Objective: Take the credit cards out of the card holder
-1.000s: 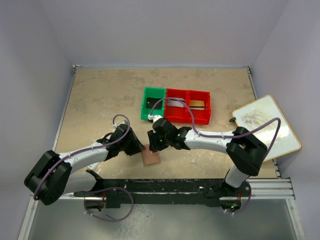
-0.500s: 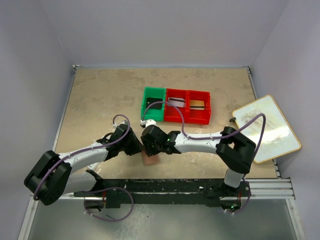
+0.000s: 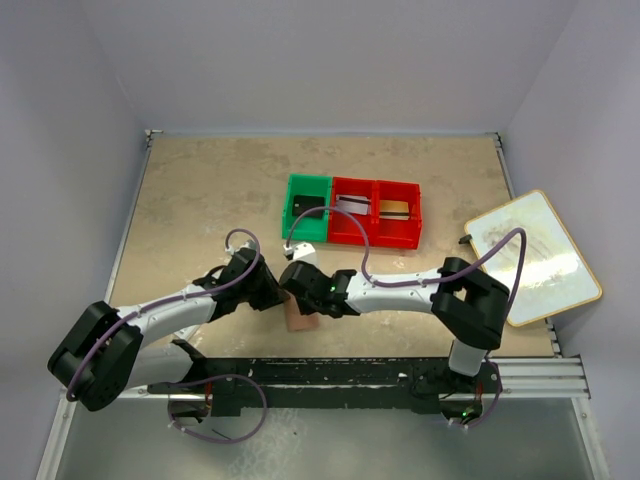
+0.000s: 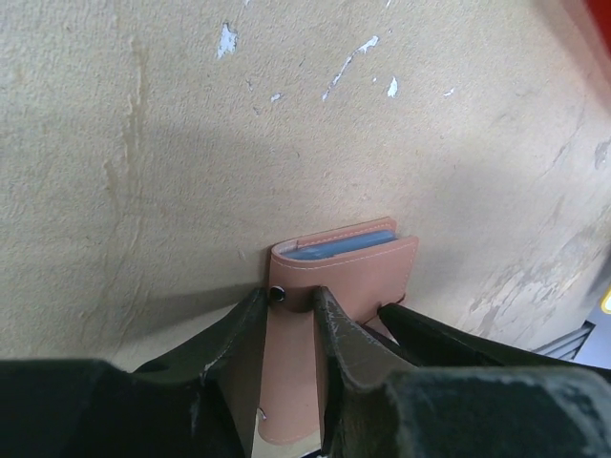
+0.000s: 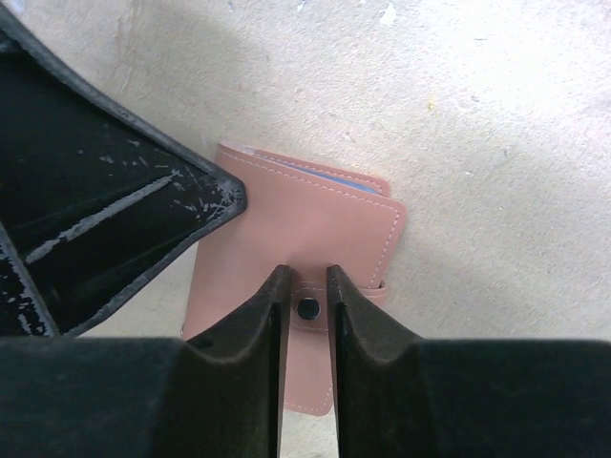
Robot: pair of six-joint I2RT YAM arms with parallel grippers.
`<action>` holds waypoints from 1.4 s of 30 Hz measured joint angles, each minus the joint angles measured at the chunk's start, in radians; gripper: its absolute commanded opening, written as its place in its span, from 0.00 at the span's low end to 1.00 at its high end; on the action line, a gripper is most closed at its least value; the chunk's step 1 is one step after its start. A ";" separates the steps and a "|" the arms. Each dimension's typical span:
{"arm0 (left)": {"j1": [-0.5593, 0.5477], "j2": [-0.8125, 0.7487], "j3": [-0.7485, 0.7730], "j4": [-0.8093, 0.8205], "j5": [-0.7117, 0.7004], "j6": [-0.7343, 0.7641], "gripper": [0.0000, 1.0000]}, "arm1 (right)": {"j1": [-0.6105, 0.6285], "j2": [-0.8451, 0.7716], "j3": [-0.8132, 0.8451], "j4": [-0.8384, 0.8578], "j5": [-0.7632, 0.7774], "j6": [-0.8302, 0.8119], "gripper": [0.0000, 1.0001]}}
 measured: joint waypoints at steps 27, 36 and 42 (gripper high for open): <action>0.000 0.000 0.000 -0.011 -0.009 0.023 0.22 | 0.000 -0.050 0.001 -0.108 0.036 0.048 0.43; 0.000 0.001 0.000 -0.011 -0.007 0.023 0.22 | 0.003 -0.048 0.062 -0.109 -0.006 0.021 0.43; 0.000 0.002 0.000 -0.009 -0.006 0.023 0.22 | 0.012 0.011 0.062 -0.109 -0.017 0.022 0.43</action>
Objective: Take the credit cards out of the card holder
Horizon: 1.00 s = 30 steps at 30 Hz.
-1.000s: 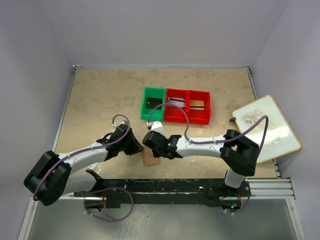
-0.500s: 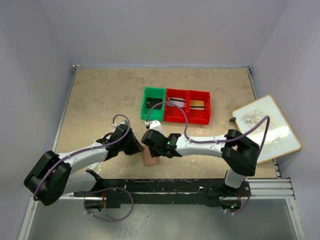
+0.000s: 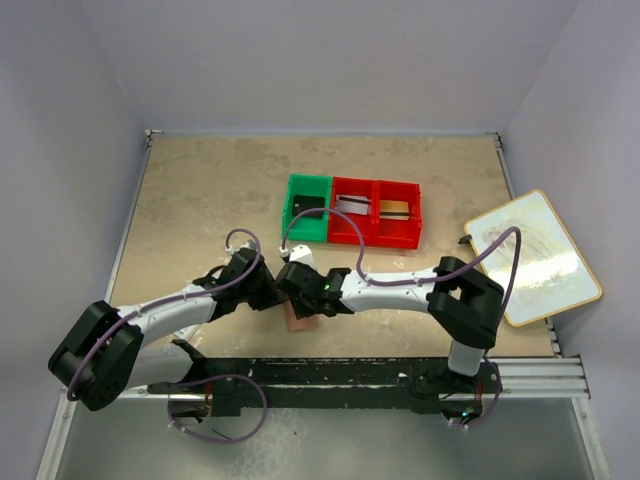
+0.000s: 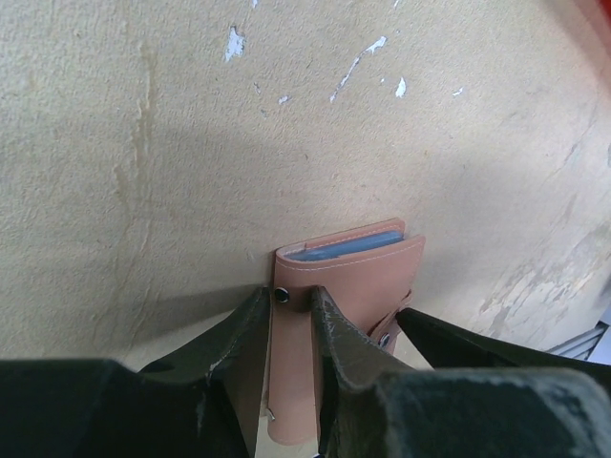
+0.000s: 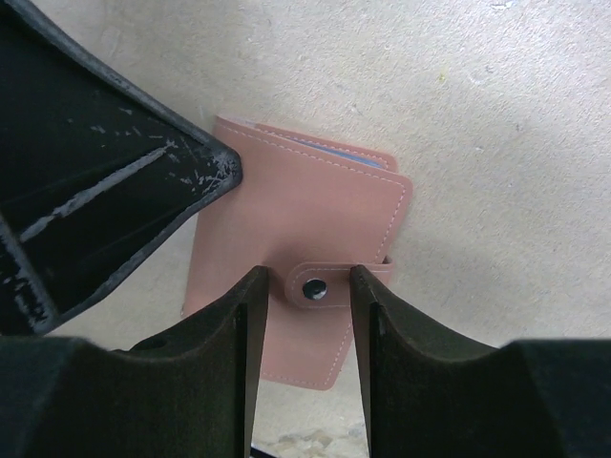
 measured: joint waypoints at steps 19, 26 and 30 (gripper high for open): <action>0.000 0.006 0.000 0.008 0.002 0.001 0.19 | -0.013 -0.029 -0.063 0.054 -0.002 0.032 0.13; 0.000 0.005 0.000 0.004 -0.006 0.008 0.19 | -0.103 -0.129 -0.172 0.115 -0.117 0.041 0.26; 0.000 0.005 0.000 0.003 -0.008 0.008 0.19 | -0.149 -0.174 -0.225 0.114 -0.128 0.053 0.32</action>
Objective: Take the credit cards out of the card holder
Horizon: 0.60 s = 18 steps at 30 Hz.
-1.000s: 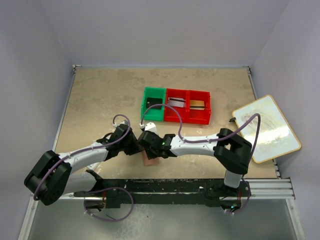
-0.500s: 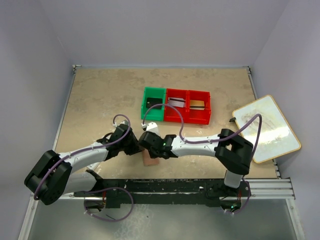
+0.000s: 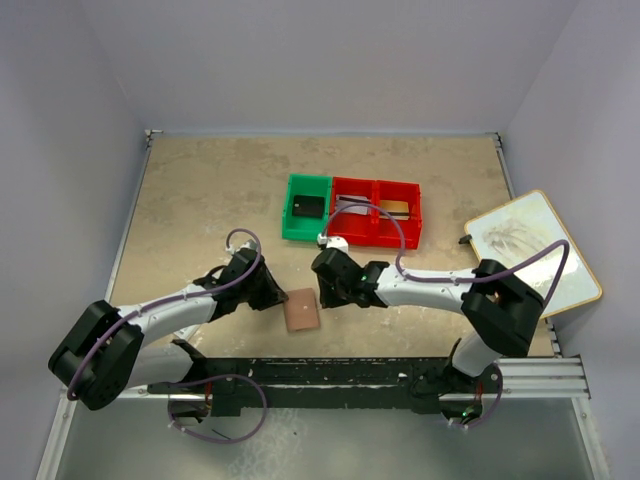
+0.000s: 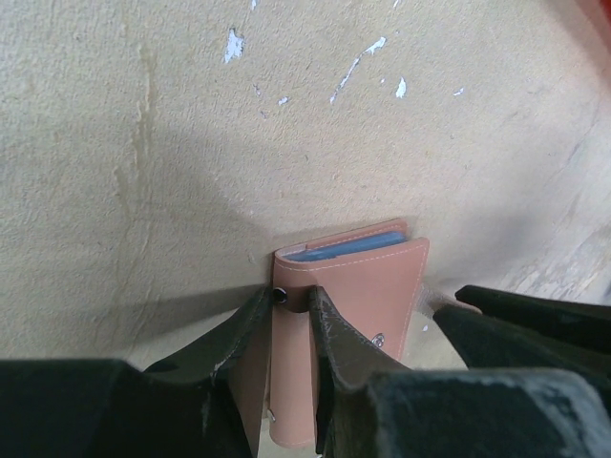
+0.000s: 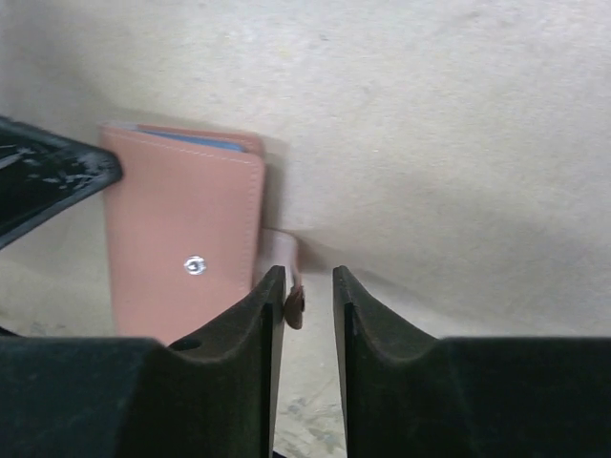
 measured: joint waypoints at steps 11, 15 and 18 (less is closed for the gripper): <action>0.000 0.001 0.000 0.000 0.000 0.003 0.20 | -0.023 -0.003 -0.034 0.009 -0.028 0.007 0.24; 0.000 0.001 0.000 0.000 0.000 0.006 0.26 | -0.036 -0.003 -0.034 0.054 -0.060 0.000 0.01; 0.000 -0.002 0.002 -0.006 0.000 0.012 0.33 | -0.050 0.002 -0.034 0.069 -0.076 -0.005 0.00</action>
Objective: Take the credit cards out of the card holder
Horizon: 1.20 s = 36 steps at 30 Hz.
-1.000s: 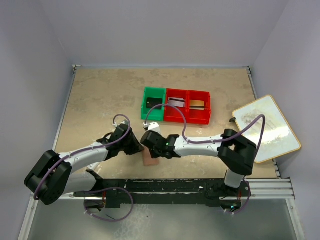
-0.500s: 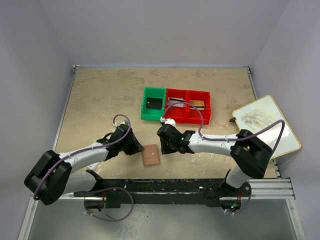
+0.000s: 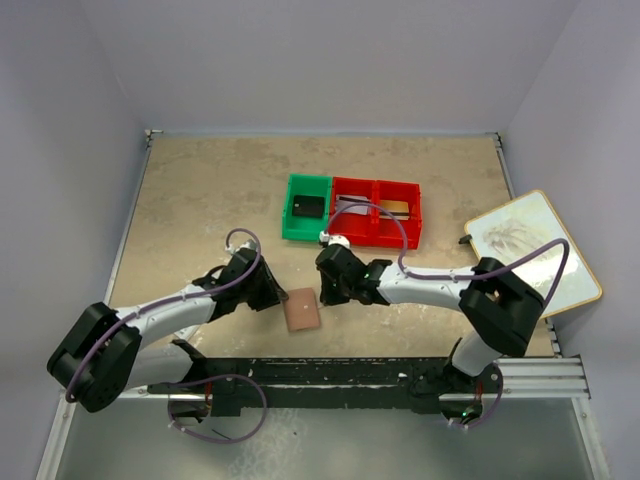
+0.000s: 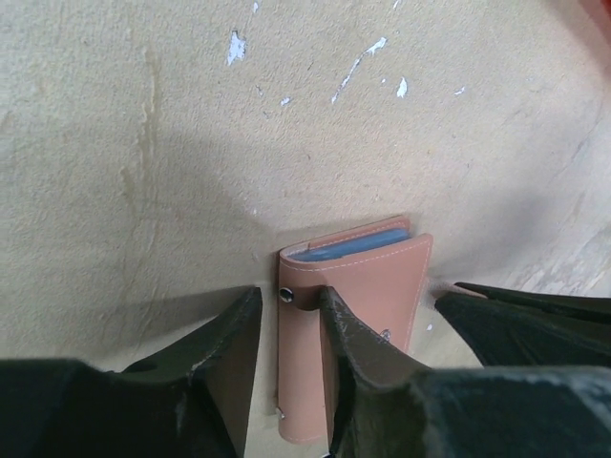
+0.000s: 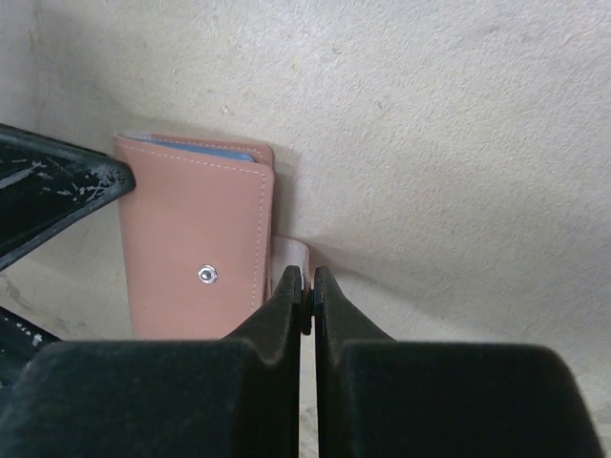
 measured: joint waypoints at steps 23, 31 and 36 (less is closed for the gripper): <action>0.000 -0.561 0.037 -0.332 -0.415 -0.020 0.82 | -0.010 -0.186 -0.011 0.209 -0.232 -0.099 0.00; 0.000 -0.513 0.007 -0.212 -0.253 0.048 0.76 | -0.109 -0.319 -0.269 0.358 -0.180 -0.029 0.00; 0.000 -0.457 -0.038 -0.091 -0.099 0.067 0.70 | -0.174 -0.337 -0.426 0.407 -0.169 0.014 0.00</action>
